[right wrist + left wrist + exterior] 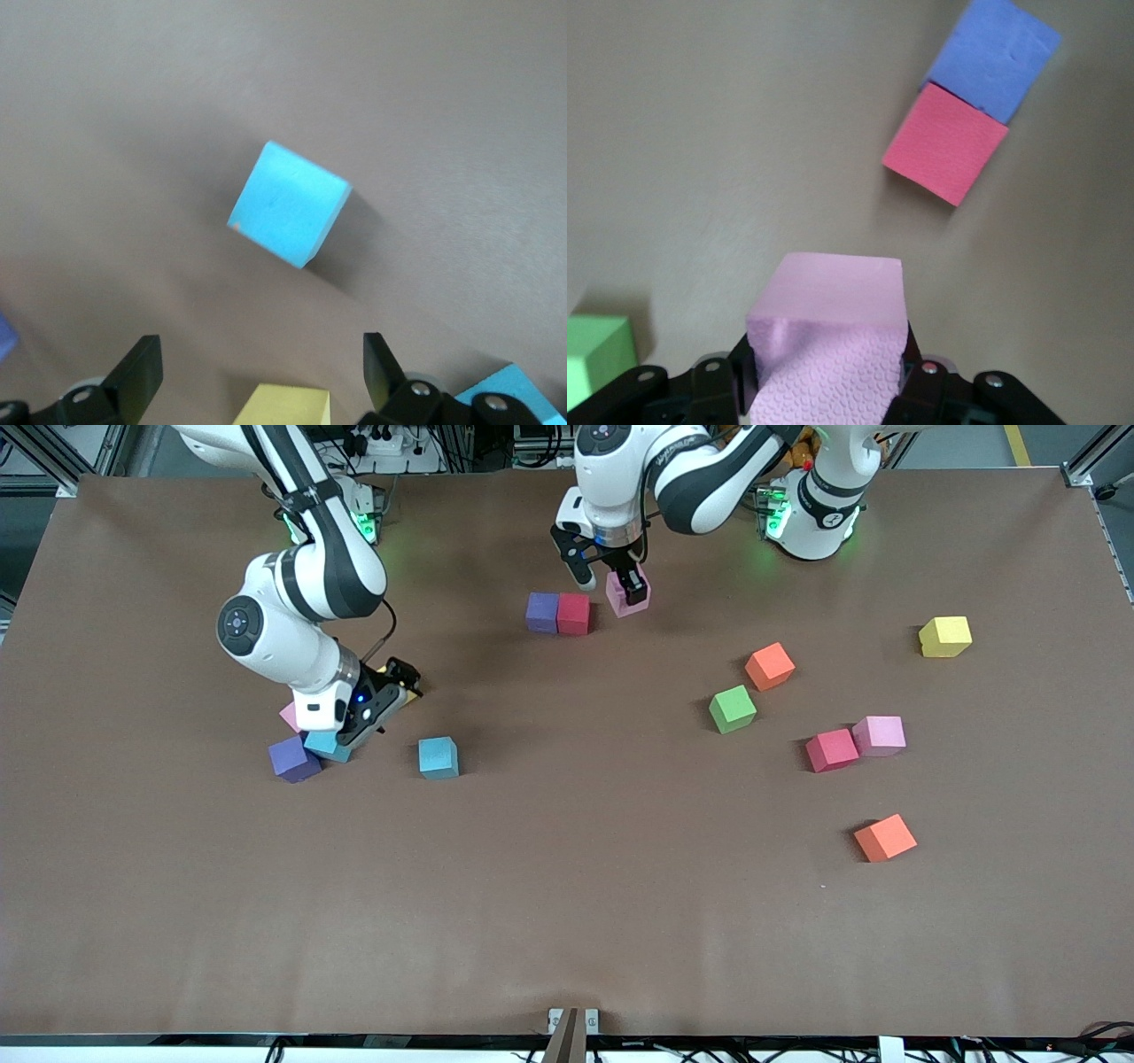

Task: Form number 2 with 11 blocks
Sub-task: 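Grasp the cyan cube with the right gripper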

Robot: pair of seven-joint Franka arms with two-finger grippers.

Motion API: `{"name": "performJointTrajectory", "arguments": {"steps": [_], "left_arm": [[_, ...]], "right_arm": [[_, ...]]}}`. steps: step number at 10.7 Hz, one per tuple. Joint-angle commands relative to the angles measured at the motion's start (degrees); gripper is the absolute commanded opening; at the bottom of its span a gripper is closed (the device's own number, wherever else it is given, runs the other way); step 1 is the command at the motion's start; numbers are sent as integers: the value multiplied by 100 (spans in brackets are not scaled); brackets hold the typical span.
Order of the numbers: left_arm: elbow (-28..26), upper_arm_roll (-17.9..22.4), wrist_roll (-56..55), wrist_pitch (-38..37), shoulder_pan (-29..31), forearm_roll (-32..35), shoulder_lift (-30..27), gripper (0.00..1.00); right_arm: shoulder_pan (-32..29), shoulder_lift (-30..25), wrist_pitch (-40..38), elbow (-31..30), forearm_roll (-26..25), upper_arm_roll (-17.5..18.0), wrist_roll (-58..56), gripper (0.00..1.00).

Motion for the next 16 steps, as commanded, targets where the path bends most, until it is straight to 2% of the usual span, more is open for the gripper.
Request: {"name": "performJointTrajectory", "arguments": {"steps": [1, 2, 4, 6, 10, 12, 16], "left_arm": [[-417, 1, 717, 616, 76, -86, -157, 47], [-505, 44, 1068, 800, 76, -77, -148, 47], [-585, 80, 1500, 934, 68, -51, -130, 47], [-577, 89, 1607, 1030, 24, 272, 27, 47], [-559, 220, 1599, 1303, -178, 686, 221, 47], [-542, 544, 1599, 1365, -493, 705, 344, 47], [-375, 1001, 1590, 1365, -880, 705, 564, 47]], "right_arm": [[119, 392, 248, 303, 399, 59, 1338, 100], [268, 550, 283, 348, 697, 59, 1970, 100], [514, 867, 824, 445, 770, 103, 2660, 100], [577, 1227, 1310, 488, 770, 121, 2785, 100], [577, 1606, 1582, 682, 718, 121, 2767, 100], [612, 1781, 1934, 656, 779, 208, 2811, 100], [612, 1791, 1997, 656, 788, 209, 2864, 100]]}}
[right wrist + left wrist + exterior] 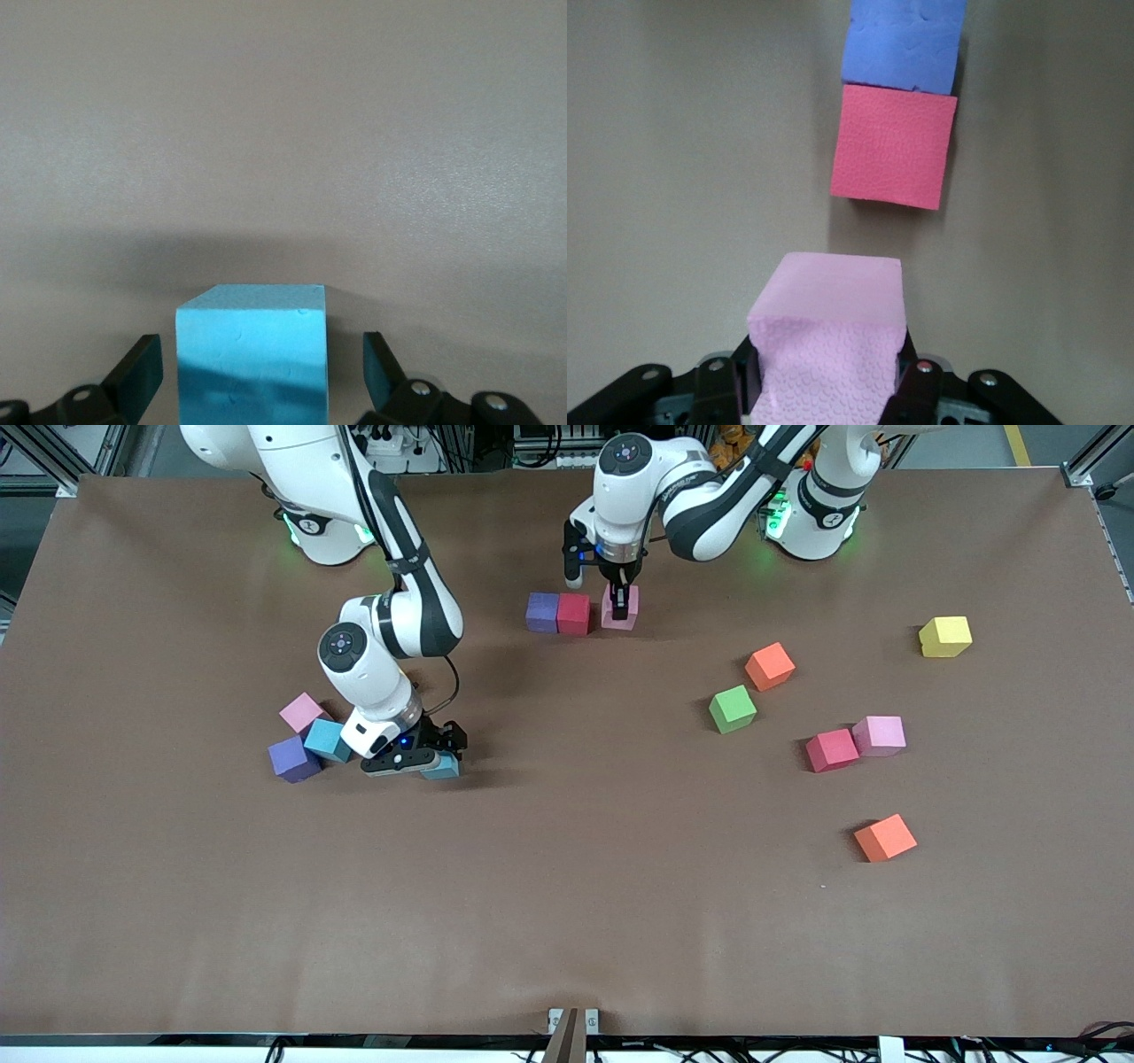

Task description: Form number 2 with 11 blocks

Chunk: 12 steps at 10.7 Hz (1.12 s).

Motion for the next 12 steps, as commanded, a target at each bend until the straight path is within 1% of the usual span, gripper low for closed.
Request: {"name": "performJointTrajectory", "arguments": {"steps": [1, 3, 4, 5, 7, 8, 11, 12], "left_arm": [[122, 290, 57, 47, -314, 140, 175, 47], [139, 334, 39, 47, -402, 314, 306, 47], [148, 413, -13, 47, -437, 455, 359, 47], [148, 457, -22, 47, -534, 474, 386, 46], [262, 676, -22, 47, -762, 474, 509, 46], [332, 799, -14, 47, -867, 483, 544, 45], [473, 1063, -22, 47, -1131, 667, 711, 44], [508, 1081, -31, 47, -1202, 667, 755, 44]], "right_arm": [[6, 49, 77, 98, 167, 41, 79, 93], [6, 49, 95, 89, 167, 58, 79, 62], [15, 41, 103, 89, 167, 58, 79, 47], [15, 41, 95, 98, 167, 58, 79, 36], [41, 32, 77, 107, 167, 58, 79, 22], [50, 14, 42, 133, 167, 67, 113, 17], [94, -12, -11, 282, 159, 67, 377, 16], [103, -21, -11, 283, 159, 85, 386, 16]]}}
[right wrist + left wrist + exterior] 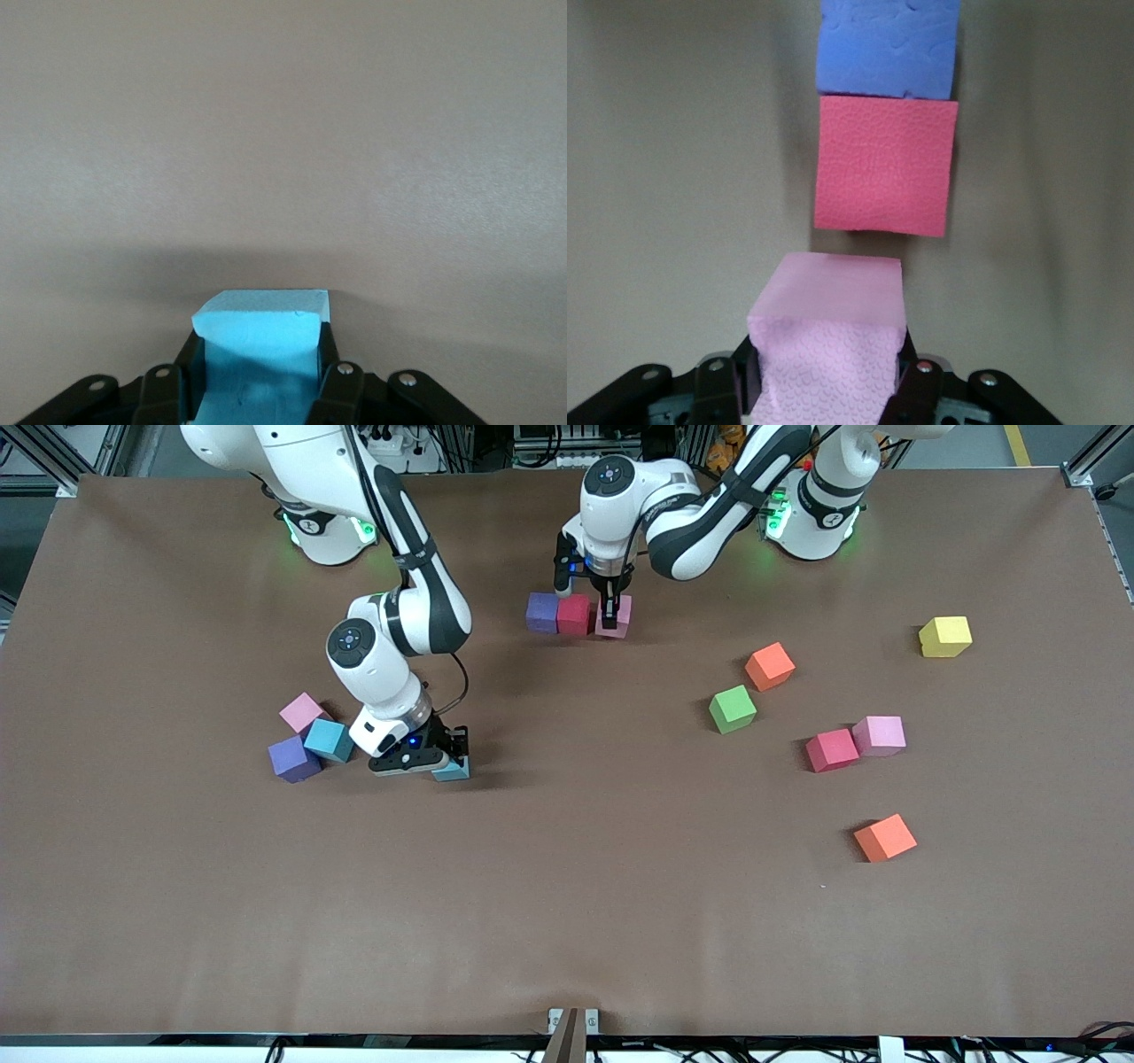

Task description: Form number 2 with 11 blocks

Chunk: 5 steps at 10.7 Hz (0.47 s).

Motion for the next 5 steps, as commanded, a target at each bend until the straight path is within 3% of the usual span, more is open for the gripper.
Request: {"name": "performJointTrajectory", "arguments": {"steps": [1, 5], "left_arm": [[189, 148, -44, 40, -196, 165, 174, 44], [207, 253, -53, 40, -310, 165, 245, 45]], "right_arm": [[70, -13, -51, 80, 132, 29, 93, 16], [272, -13, -43, 72, 132, 38, 540, 15]]}}
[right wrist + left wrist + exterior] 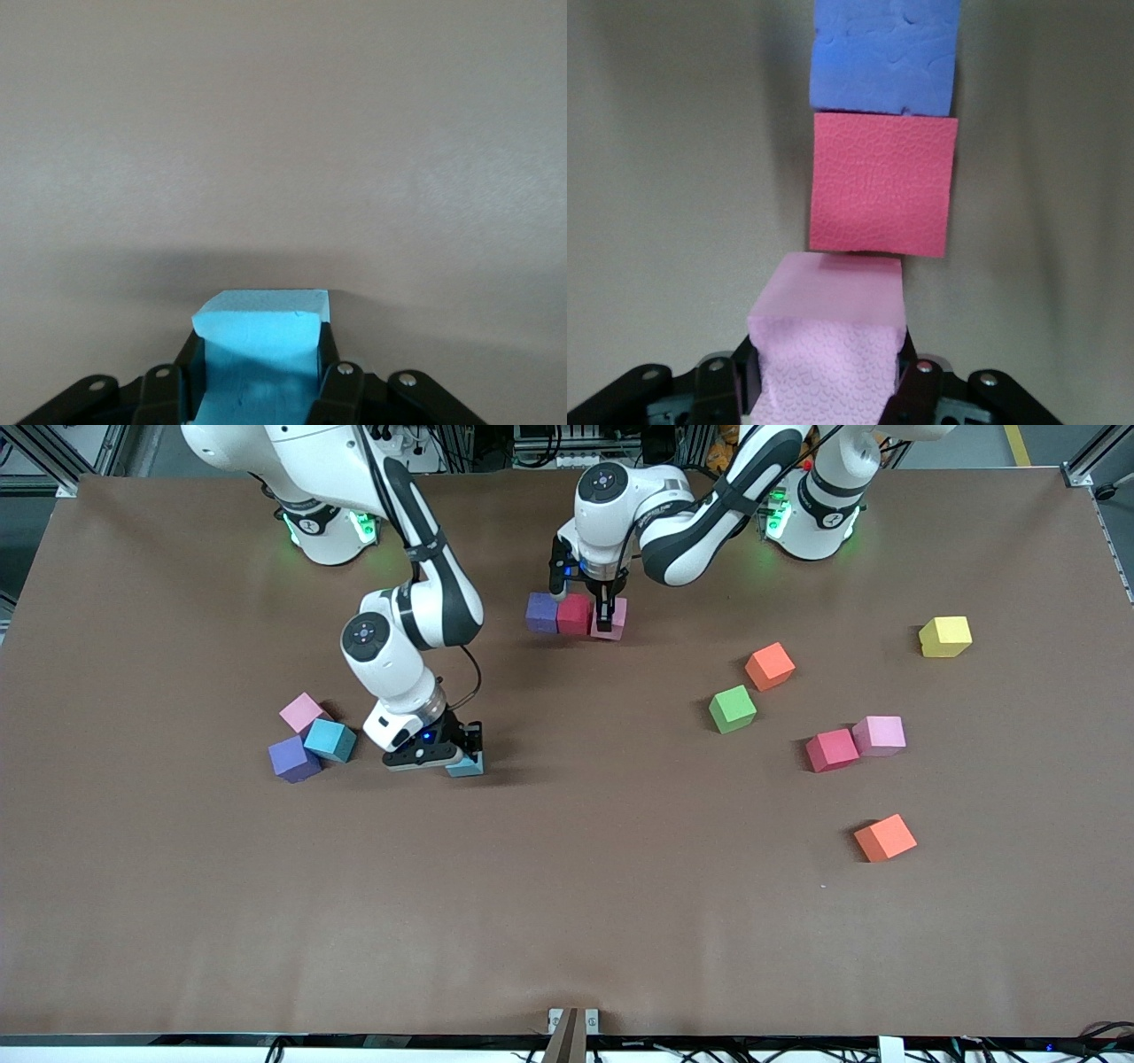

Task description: Form number 2 with 11 blocks

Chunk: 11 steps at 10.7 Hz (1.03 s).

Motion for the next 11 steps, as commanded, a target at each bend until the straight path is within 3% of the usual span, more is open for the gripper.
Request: {"name": "performJointTrajectory", "arguments": {"steps": [1, 11], "left_arm": [[82, 84, -71, 31, -105, 156, 83, 46], [91, 119, -430, 5, -263, 392, 355, 58]], "right_arm": [[47, -4, -33, 27, 111, -9, 205, 15], [100, -4, -33, -26, 111, -9, 188, 16]]}}
